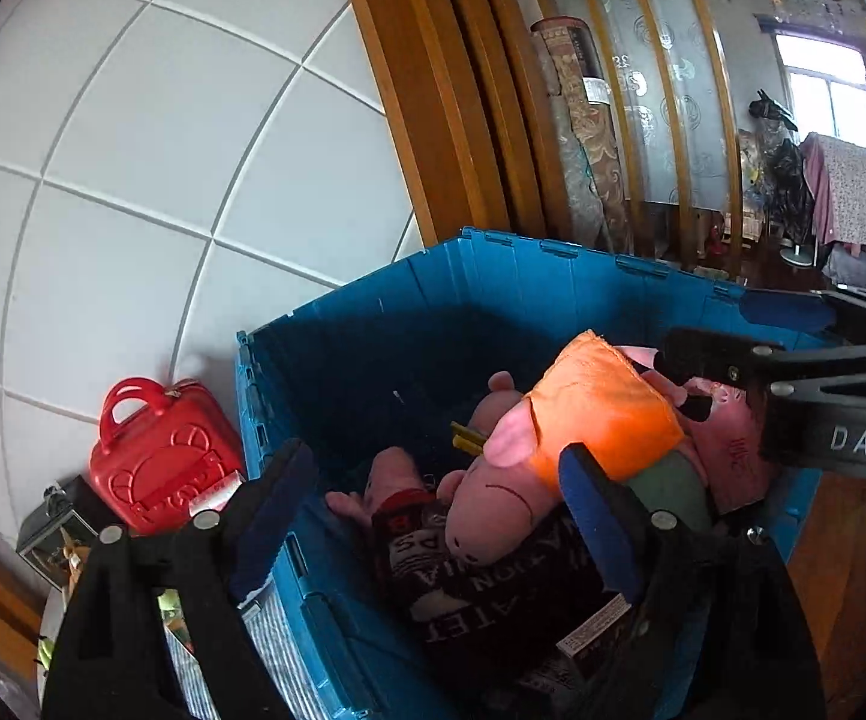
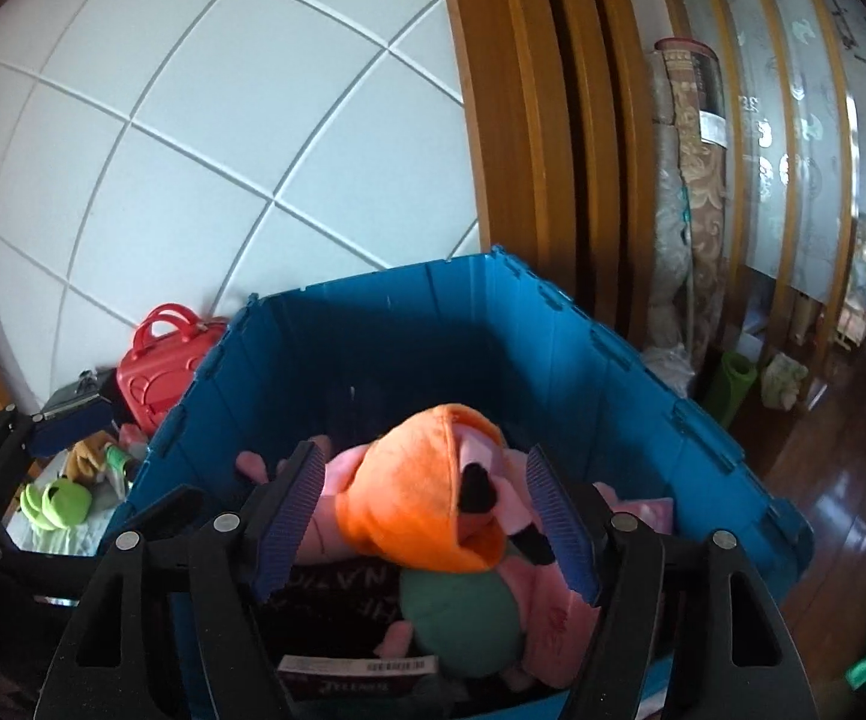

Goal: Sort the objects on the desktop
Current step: 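Carry the orange-shirt pig plush with both tools over the crate, then open both tools to drop the pig plush into the crate, then withdraw both tools from the crate back toward the pile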

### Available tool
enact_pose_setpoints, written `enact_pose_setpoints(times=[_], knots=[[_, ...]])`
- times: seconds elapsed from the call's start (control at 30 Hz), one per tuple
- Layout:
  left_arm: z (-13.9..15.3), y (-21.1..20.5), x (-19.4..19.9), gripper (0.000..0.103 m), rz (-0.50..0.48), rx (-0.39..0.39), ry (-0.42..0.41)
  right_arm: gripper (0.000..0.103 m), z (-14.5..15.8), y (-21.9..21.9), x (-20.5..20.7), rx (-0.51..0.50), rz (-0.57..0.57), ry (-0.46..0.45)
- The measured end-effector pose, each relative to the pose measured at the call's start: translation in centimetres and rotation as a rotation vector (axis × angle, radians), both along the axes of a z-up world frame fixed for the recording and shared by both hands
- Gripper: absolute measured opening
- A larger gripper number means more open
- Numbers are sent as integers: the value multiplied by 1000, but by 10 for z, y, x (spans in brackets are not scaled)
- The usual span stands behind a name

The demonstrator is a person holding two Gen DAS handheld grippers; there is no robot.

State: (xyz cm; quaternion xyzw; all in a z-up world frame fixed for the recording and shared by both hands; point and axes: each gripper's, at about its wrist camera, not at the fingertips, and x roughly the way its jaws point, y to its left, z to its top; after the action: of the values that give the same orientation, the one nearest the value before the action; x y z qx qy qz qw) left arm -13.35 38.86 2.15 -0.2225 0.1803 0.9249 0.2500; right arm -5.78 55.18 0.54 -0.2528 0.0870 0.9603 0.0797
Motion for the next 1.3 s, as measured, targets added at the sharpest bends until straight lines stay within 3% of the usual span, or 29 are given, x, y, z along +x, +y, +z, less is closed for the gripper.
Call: enact_pose_setpoints(times=[0.03, 0.2, 0.6, 0.97, 1.3], knots=[[1, -3, 1, 89, 3, 13, -2, 84, -2, -3, 0, 7, -7, -8], [3, -18, 6, 103, 33, 39, 36, 103, -6, -6, 5, 20, -32, -5], [17, -91, 15, 103, 138, 133, 66, 103, 14, -42, 24, 85, -57, 57], [19, -205, 15, 103, 259, 184, 73, 103, 33, -159, 14, 160, 90, 106], [3, -308, 10, 103, 396, 203, 59, 103, 30, -267, -7, 211, 244, 114]])
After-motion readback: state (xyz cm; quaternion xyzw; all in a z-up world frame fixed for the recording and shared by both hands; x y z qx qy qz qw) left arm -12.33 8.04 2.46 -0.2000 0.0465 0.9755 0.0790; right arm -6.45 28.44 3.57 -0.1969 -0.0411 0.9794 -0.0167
